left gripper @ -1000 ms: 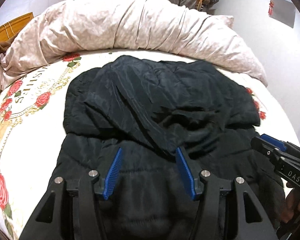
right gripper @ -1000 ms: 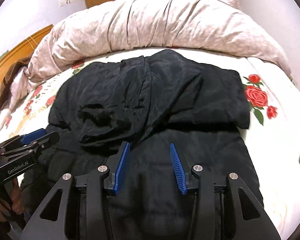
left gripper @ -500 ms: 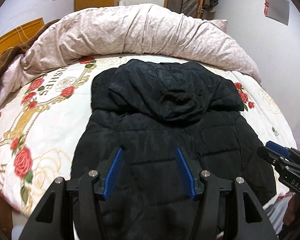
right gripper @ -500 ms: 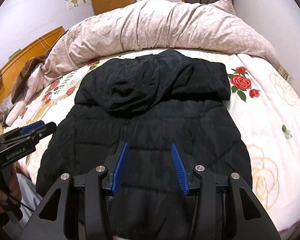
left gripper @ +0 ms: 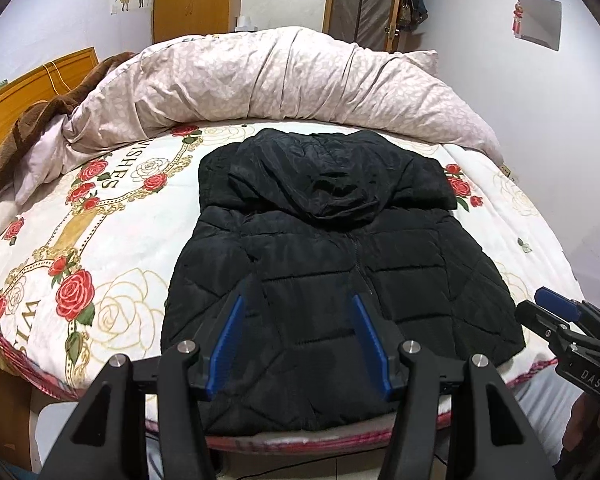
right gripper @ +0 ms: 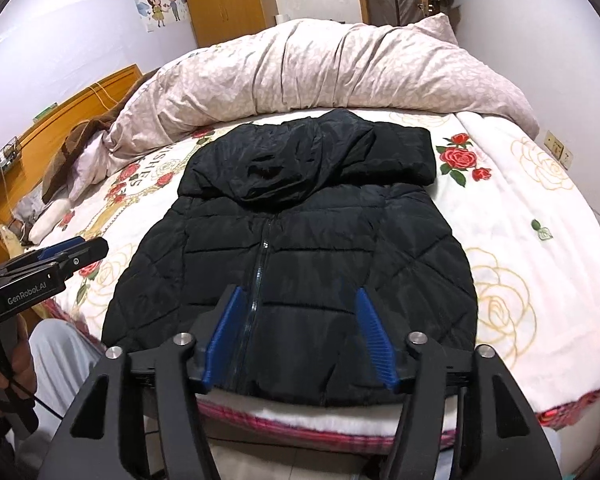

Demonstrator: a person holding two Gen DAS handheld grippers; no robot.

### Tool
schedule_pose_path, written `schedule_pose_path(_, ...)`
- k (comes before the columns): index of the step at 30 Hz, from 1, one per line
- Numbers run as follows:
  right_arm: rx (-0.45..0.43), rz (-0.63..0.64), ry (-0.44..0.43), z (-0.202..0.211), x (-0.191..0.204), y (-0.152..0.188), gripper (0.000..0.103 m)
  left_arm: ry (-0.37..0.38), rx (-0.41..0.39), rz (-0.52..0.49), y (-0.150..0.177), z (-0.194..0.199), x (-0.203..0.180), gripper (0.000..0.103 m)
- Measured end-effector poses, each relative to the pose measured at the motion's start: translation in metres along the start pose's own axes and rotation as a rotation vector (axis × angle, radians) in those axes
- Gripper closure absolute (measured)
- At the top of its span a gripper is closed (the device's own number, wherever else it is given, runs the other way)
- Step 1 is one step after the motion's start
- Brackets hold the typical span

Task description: Fold large clothes

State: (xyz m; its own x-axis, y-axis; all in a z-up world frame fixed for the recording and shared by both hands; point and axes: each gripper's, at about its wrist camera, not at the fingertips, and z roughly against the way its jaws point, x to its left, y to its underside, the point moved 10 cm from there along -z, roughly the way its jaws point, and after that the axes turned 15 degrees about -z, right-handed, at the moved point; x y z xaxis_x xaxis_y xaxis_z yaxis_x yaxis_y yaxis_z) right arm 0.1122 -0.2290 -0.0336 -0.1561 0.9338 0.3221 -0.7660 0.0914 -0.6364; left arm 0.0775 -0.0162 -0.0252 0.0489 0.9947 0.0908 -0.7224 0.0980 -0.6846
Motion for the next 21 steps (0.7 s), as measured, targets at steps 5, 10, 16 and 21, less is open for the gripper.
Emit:
schedule_pose_path(5, -0.013, 0.002, 0.005, 0.013, -0.002, 0.010, 0.043, 0.000, -0.010, -0.001, 0.010, 0.013, -0.001, 0.045)
schedule_pose_path(10, -0.015, 0.010, 0.013, 0.018, -0.003, 0.018, 0.043, -0.003, -0.009, 0.001, 0.020, 0.020, -0.001, 0.045)
schedule_pose_path(16, -0.005, 0.005, 0.028, 0.015, -0.010, 0.023, 0.040, -0.010, 0.013, 0.018, 0.035, 0.016, 0.006, 0.045)
schedule_pose_path(21, 0.000, -0.013, 0.041, 0.008, -0.020, 0.024, 0.033, -0.016, 0.037, 0.040, 0.043, 0.005, 0.015, 0.044)
